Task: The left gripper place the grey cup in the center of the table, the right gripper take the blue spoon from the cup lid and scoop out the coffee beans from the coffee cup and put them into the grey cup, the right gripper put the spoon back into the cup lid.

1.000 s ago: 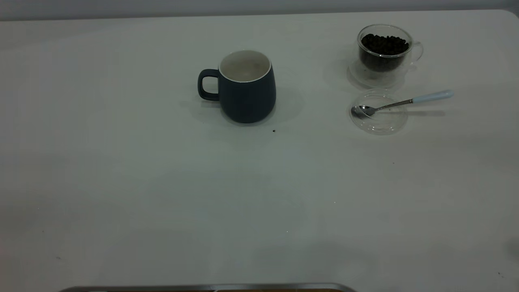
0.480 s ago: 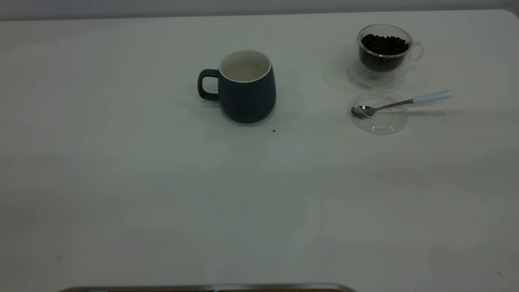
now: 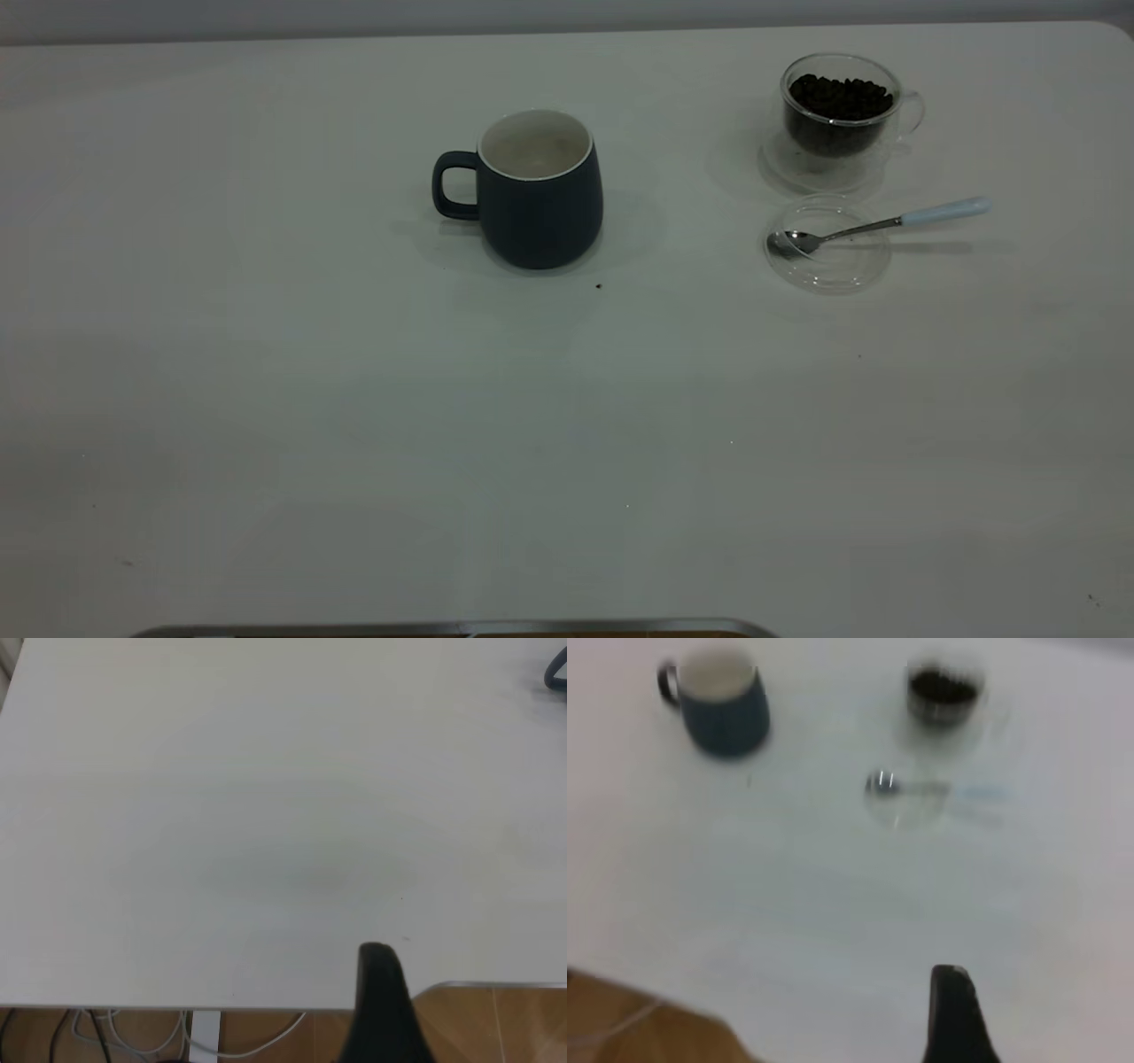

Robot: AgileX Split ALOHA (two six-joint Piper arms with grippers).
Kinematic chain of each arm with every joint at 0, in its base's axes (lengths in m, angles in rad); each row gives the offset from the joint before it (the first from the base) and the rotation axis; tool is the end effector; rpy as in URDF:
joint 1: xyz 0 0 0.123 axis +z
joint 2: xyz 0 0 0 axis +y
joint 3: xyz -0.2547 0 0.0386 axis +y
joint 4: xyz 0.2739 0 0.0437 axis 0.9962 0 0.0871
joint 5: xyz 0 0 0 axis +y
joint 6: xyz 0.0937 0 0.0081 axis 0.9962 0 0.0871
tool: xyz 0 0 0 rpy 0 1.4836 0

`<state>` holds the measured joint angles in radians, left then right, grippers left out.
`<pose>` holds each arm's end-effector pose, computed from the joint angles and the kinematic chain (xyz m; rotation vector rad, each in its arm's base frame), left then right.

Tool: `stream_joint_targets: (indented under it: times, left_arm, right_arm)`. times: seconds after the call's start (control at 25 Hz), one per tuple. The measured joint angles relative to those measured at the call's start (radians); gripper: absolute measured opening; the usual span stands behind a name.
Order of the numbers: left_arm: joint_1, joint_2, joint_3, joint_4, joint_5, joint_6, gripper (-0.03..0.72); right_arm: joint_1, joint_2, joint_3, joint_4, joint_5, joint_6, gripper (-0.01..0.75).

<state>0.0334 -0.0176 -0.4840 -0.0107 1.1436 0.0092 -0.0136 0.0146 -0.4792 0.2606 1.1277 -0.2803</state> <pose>0.0437 0.0005 0.2775 -0.0247 2.1254 0.0122 0.0488 0.0212 0.2783 -0.2988 2.0982 0.1436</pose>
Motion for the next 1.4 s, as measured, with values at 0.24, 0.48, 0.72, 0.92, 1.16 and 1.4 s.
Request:
stream_joint_targets:
  times: [0.24,0.48,0.72,0.92,1.16,1.4]
  left_arm:
    - [0.000,0.000,0.000,0.000,0.000,-0.001,0.588]
    - [0.000,0.000,0.000,0.000,0.000,-0.001,0.588]
    - [0.000,0.000,0.000,0.000,0.000,-0.002,0.588]
    - [0.000,0.000,0.000,0.000,0.000,-0.002,0.588]
    - [0.000,0.000,0.000,0.000,0.000,-0.002,0.588]
    - [0.000,0.000,0.000,0.000,0.000,-0.002,0.588]
  right_arm:
    - [0.013,-0.020,0.000,0.001,0.010,0.001,0.493]
    - [0.014,-0.020,0.000,0.001,0.010,0.001,0.469]
    - [0.014,-0.020,0.000,0.001,0.010,0.001,0.434]
    - [0.014,-0.020,0.000,0.001,0.010,0.001,0.398]
    - [0.014,-0.020,0.000,0.001,0.010,0.001,0.347]
    - [0.014,-0.020,0.000,0.001,0.010,0.002,0.295]
